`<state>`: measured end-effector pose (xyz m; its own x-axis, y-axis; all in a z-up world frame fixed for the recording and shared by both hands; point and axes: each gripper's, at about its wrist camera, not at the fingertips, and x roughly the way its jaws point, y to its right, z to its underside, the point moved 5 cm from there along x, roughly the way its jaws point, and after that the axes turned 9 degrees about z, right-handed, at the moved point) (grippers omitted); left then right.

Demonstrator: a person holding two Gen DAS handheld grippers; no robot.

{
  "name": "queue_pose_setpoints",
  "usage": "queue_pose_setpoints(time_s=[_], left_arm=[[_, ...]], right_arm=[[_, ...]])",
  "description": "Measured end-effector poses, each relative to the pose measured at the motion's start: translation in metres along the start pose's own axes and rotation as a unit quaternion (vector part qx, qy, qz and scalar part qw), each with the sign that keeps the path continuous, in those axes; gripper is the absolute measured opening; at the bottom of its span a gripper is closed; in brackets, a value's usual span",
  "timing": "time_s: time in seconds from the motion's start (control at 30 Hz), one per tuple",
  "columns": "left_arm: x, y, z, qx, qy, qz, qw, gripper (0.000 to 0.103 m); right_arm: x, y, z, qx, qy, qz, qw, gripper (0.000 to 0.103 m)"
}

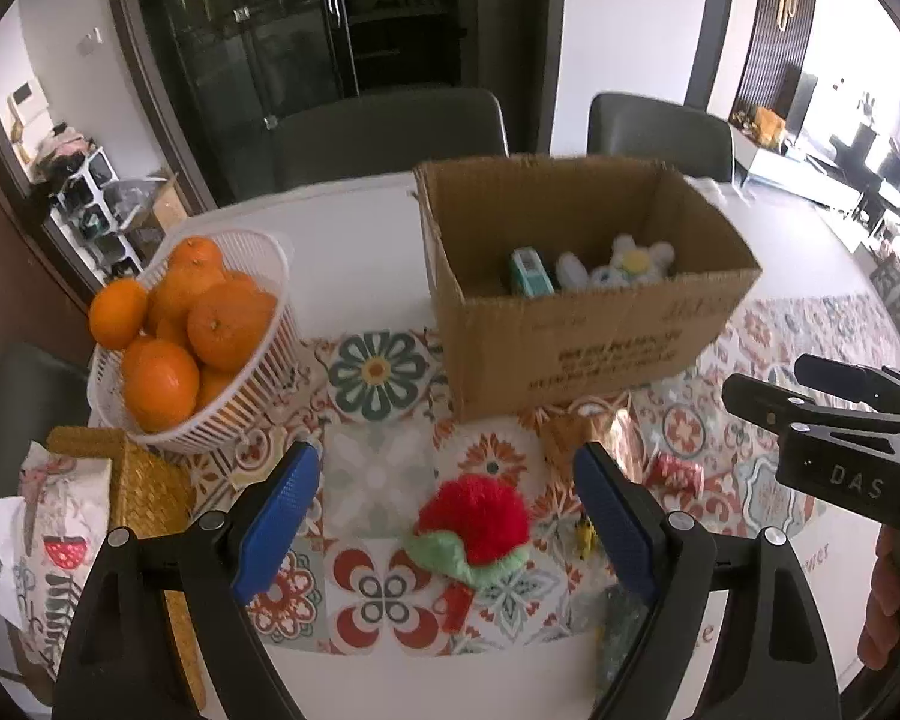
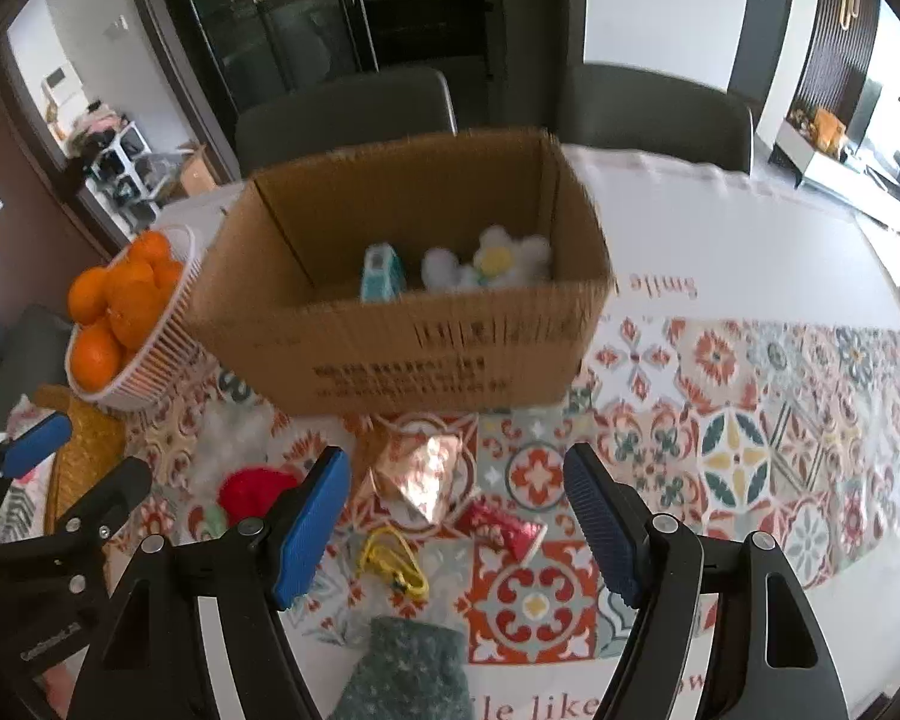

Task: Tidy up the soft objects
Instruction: 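Grasp the red pompom with the left tool while the right grasps the red snack packet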

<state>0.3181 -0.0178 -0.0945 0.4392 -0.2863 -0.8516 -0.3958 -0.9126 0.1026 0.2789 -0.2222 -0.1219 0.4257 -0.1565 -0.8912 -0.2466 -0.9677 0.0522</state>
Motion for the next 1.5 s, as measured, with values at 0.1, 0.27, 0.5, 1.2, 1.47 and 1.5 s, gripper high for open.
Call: queue_pose_setpoints(time_s=[0.1, 0.27, 0.5, 1.2, 1.47, 1.5], left_arm=[[0.013, 0.000, 0.008, -0.003, -0.019, 0.006, 0.9998, 0.087], [0.038, -0.001, 0.022, -0.007, -0.057, 0.009, 0.9983, 0.087], [0.066, -0.001, 0.037, -0.015, -0.100, 0.019, 0.9947, 0.087], [0.131, -0.003, 0.059, -0.005, -0.196, 0.024, 0.9803, 0.086], [0.149, -0.009, 0.061, -0.008, -0.214, 0.027, 0.9765, 0.073], [0.151, -0.009, 0.060, -0.008, -0.215, 0.029, 0.9761, 0.070]], right_arm=[[0.012, 0.001, 0.009, -0.001, -0.021, 0.000, 1.000, 0.074], [0.034, 0.002, 0.020, -0.009, -0.057, 0.013, 0.998, 0.074], [0.063, 0.006, 0.032, -0.007, -0.106, 0.013, 0.994, 0.074], [0.129, 0.003, 0.048, -0.079, -0.190, 0.045, 0.978, 0.073], [0.156, -0.008, 0.048, -0.121, -0.195, 0.054, 0.972, 0.067], [0.159, -0.010, 0.048, -0.125, -0.195, 0.053, 0.971, 0.064]])
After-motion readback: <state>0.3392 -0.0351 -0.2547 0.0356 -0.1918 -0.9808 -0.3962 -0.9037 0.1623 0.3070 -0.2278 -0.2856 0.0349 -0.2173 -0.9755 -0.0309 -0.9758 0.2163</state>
